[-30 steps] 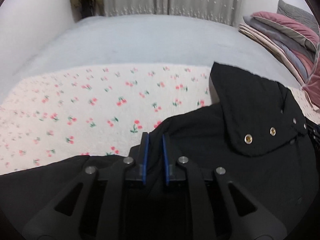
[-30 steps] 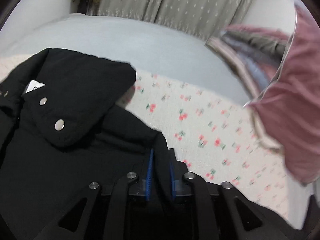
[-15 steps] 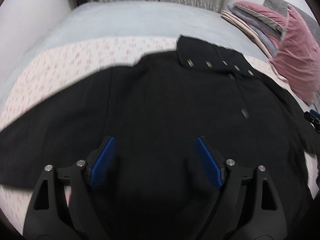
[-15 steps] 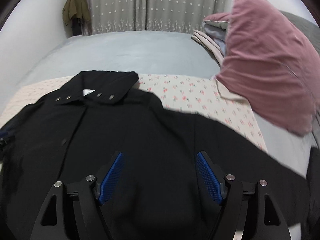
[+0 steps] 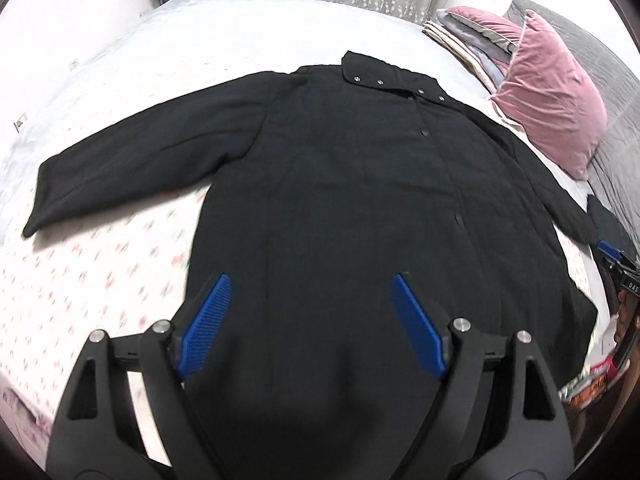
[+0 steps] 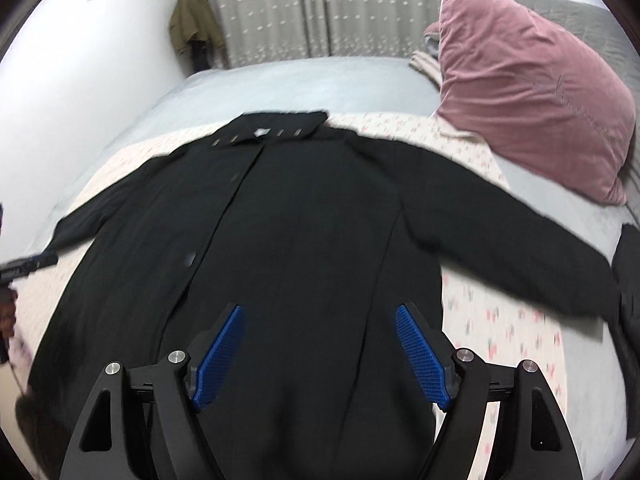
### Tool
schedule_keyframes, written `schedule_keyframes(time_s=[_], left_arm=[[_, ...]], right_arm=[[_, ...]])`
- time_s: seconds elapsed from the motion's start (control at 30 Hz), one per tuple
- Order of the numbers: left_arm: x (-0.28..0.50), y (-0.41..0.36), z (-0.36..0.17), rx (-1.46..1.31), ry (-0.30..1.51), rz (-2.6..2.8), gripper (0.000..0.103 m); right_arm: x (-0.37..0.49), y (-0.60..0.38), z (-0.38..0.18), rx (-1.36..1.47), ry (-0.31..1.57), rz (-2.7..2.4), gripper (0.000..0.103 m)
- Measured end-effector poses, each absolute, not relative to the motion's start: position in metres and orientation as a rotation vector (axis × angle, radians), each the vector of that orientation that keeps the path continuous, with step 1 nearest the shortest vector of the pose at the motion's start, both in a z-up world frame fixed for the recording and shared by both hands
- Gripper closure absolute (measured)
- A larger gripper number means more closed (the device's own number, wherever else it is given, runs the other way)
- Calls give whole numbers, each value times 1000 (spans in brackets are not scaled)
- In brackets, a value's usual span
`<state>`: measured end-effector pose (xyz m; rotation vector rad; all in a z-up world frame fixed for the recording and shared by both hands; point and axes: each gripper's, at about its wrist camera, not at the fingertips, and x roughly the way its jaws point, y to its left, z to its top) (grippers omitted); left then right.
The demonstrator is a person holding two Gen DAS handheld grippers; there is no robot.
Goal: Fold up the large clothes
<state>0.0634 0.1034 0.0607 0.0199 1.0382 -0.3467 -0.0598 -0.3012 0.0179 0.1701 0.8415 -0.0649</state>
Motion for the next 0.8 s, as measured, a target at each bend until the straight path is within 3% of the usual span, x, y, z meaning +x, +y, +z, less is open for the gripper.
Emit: schedule_keyframes(time_s=[0.23, 0.53, 0.57, 0.6, 0.63, 0.67, 0.8], left_arm=[[13, 153, 38, 51, 1082, -385, 20], [-4, 191, -51, -28, 1384, -412, 20], [-7, 189, -50, -13, 1359, -424, 31], [-10, 184, -46, -17, 1341, -478, 57], [-11, 181, -44, -46, 1346, -519, 73], [-10, 179, -39, -77, 1342, -526, 90], [-11, 177, 17, -161, 1197, -554, 95]], right_arm=[[-132, -329, -16, 322, 877, -31, 23], [-199, -374, -108, 742, 979, -4, 23], [-203, -370, -117, 769, 982, 32, 27], [-205, -362, -118, 761, 974, 59, 46], [-206, -355, -117, 776, 977, 115, 64], [-206, -348, -115, 820, 972, 191, 92], [-213, -321, -62, 732, 904, 261, 92]])
